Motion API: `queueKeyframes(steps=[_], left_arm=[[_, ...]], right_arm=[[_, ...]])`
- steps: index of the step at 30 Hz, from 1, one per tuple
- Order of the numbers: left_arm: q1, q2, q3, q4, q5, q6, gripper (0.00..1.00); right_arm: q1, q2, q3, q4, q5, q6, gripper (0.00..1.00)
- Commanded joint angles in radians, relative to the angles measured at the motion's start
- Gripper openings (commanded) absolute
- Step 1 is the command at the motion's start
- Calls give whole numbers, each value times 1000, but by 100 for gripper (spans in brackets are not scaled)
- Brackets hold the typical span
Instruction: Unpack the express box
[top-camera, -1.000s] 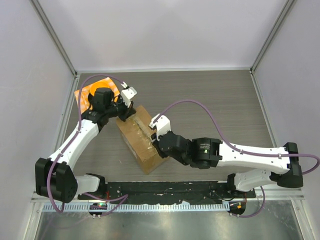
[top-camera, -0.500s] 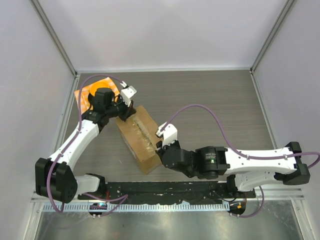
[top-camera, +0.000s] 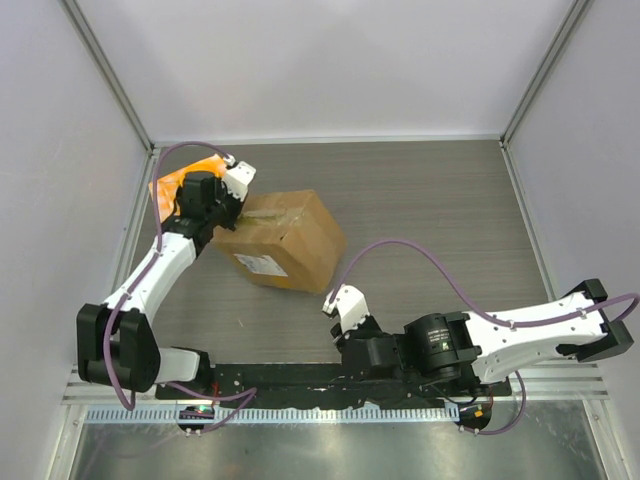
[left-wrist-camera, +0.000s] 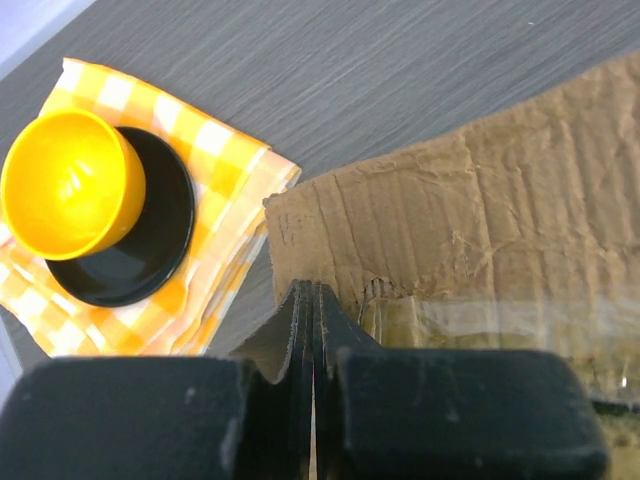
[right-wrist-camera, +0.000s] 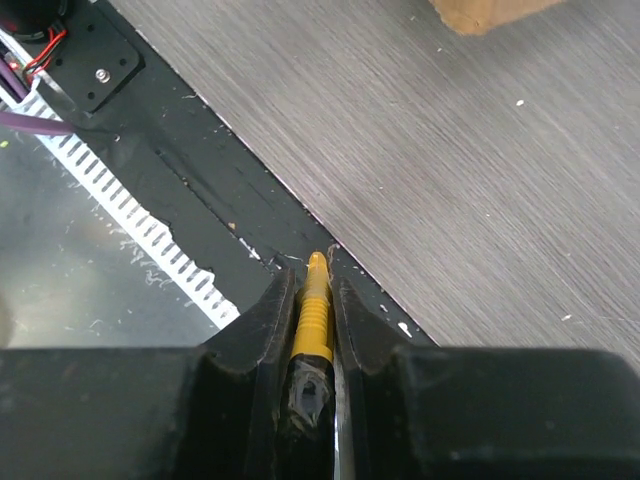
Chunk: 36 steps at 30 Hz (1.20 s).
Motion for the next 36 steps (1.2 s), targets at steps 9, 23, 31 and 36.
queueKeyframes(steps=[9, 23, 31, 36], left_arm=[[-53, -117, 156, -342, 200, -113, 6], [-215, -51, 464, -537, 416, -38, 76], [-329, 125, 553, -564, 447, 147, 83], [-329, 156, 561, -570, 458, 193, 86]], right_arm=[[-1, -45, 182, -69, 370, -30, 1], [-257, -408, -92, 194, 695, 75, 1], [-786, -131, 15, 393, 191, -203, 1], [-1237, -179, -52, 589, -355, -171, 1]])
